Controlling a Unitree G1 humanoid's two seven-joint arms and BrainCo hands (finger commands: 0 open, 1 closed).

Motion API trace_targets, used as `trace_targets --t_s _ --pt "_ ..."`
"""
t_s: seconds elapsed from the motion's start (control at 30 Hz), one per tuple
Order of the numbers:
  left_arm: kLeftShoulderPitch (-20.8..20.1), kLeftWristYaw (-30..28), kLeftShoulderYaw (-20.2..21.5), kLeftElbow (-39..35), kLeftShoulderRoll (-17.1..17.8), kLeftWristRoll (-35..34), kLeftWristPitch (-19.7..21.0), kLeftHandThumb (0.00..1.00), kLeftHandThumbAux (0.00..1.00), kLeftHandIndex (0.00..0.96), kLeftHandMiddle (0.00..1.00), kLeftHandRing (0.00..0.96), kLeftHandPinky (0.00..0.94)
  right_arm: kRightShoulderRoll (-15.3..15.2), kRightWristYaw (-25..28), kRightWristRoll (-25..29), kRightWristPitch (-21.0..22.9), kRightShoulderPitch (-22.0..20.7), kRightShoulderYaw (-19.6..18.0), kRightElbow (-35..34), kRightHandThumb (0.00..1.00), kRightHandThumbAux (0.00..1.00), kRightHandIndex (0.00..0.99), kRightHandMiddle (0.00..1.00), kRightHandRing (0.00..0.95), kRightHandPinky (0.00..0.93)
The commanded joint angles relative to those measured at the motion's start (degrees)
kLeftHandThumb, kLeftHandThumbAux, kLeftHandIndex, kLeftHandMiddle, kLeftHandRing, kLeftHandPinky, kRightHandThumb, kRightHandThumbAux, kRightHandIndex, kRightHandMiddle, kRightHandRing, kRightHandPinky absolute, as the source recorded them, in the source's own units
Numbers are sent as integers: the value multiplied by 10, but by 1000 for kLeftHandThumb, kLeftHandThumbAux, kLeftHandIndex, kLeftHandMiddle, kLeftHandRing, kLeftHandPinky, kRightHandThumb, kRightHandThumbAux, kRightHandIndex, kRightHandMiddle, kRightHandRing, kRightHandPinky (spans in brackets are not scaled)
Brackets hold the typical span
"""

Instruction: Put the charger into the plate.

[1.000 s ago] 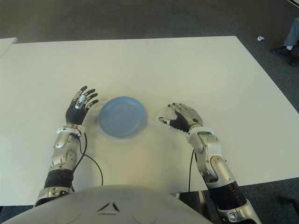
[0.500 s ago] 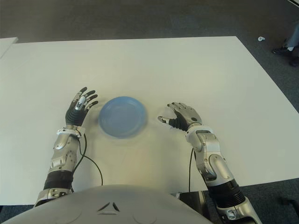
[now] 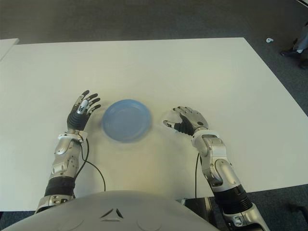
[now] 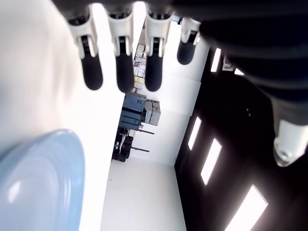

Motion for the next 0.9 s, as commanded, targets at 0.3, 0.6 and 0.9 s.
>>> trace_targets --t_s 0.3,0.6,0.9 --pt "5 -13 4 7 4 -9 2 0 491 133 237 248 262 -4 -73 24 -9 9 -23 80 259 142 0 0 0 0" --pt "16 -15 9 2 5 -12 -2 0 493 141 240 251 260 1 -119 13 -4 16 -14 98 280 222 0 0 0 0" --pt "21 -15 12 -2 10 -9 -2 0 488 133 236 245 255 -3 -135 15 -9 27 -8 99 328 257 0 0 0 0"
